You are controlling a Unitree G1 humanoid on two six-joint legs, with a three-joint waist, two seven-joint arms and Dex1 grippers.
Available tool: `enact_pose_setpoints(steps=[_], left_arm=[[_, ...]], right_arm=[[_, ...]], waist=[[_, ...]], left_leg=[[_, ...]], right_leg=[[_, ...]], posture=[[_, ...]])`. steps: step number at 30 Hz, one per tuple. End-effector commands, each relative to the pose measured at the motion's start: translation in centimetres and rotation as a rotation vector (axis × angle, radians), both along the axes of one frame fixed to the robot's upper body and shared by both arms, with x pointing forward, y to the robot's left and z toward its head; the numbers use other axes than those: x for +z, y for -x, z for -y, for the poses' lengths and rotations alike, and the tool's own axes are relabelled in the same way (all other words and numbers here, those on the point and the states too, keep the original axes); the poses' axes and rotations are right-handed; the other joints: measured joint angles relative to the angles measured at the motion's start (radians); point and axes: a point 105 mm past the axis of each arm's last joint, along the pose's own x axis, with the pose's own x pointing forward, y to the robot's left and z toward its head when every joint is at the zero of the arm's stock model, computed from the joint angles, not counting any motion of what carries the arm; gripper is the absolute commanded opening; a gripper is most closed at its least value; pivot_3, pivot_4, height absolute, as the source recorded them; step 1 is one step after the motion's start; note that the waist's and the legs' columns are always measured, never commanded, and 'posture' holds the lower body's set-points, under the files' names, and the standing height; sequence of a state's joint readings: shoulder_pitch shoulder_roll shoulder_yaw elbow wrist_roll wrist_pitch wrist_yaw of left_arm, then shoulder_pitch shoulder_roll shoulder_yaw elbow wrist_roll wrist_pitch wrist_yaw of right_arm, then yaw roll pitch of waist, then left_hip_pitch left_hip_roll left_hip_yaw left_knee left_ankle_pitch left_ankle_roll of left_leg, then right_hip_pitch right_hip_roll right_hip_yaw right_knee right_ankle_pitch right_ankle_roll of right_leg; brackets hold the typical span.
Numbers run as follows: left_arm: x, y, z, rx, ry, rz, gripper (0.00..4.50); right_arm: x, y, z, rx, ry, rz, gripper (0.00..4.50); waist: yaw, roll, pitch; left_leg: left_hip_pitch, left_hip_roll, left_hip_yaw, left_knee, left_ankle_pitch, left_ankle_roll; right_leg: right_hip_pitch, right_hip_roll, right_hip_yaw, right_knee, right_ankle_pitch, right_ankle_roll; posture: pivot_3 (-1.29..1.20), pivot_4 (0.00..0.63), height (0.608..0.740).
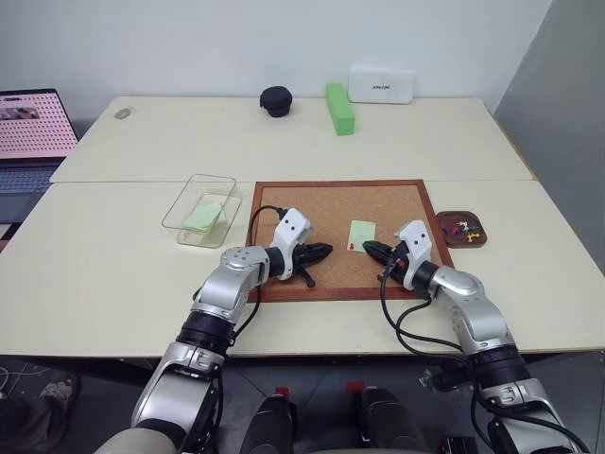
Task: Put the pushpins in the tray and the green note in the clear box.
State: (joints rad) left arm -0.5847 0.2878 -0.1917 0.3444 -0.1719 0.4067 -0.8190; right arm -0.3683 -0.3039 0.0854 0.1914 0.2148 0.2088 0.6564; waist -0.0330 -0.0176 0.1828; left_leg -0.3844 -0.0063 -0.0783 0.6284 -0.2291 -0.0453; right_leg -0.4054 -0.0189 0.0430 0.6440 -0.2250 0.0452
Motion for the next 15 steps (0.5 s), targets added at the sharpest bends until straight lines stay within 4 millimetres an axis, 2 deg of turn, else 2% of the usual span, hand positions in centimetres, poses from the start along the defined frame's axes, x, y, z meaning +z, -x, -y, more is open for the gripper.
enact_pose_setpoints(steps=[1,3,7,11,13,15], left_arm=[[-2.4,1.0,-0.2,-0.010,-0.061,-0.081,0.00],[-2.5,1.0,-0.2,-0.010,-0.062,-0.083,0.00],[-2.6,0.9,-0.2,-0.010,-0.065,-0.085,0.00],[-2.6,0.9,-0.2,-0.013,-0.064,-0.085,0.00],[-2.5,0.9,-0.2,-0.012,-0.064,-0.084,0.00],[-2.5,0.9,-0.3,-0.011,-0.064,-0.085,0.00]], right_arm=[[4.8,0.3,-0.3,0.016,-0.117,0.118,0.06],[5.3,0.5,-0.3,0.013,-0.130,0.122,0.06],[4.8,0.5,0.0,-0.006,-0.113,0.112,0.06],[5.1,0.4,0.3,-0.027,-0.115,0.127,0.06],[5.5,0.0,1.2,-0.083,-0.088,0.163,0.06],[5.7,-1.0,3.3,-0.209,0.018,0.234,0.06]], waist=[[0.000,0.000,0.000],[0.000,0.000,0.000],[0.000,0.000,0.000],[0.000,0.000,0.000],[0.000,0.000,0.000],[0.000,0.000,0.000]], left_leg=[[0.000,0.000,0.000,0.000,0.000,0.000],[-0.001,0.000,0.000,0.000,0.000,0.000],[-0.001,0.000,0.000,0.000,0.000,0.000],[-0.001,0.000,0.000,0.000,0.000,0.000],[-0.001,0.000,0.000,0.000,0.000,0.000],[-0.001,0.000,0.000,0.000,0.000,0.000]], right_leg=[[0.000,0.000,0.000,0.000,0.000,0.000],[-0.001,0.000,0.000,0.000,0.000,0.000],[-0.001,0.000,0.000,0.000,0.000,0.000],[-0.001,0.000,0.000,0.000,0.000,0.000],[-0.001,0.000,0.000,0.000,0.000,0.000],[-0.001,0.000,0.000,0.000,0.000,0.000]], posture=[[0.00,0.150,0.740],[0.00,0.150,0.740],[0.00,0.150,0.740],[0.00,0.150,0.740],[0.00,0.150,0.740],[0.00,0.150,0.740]])
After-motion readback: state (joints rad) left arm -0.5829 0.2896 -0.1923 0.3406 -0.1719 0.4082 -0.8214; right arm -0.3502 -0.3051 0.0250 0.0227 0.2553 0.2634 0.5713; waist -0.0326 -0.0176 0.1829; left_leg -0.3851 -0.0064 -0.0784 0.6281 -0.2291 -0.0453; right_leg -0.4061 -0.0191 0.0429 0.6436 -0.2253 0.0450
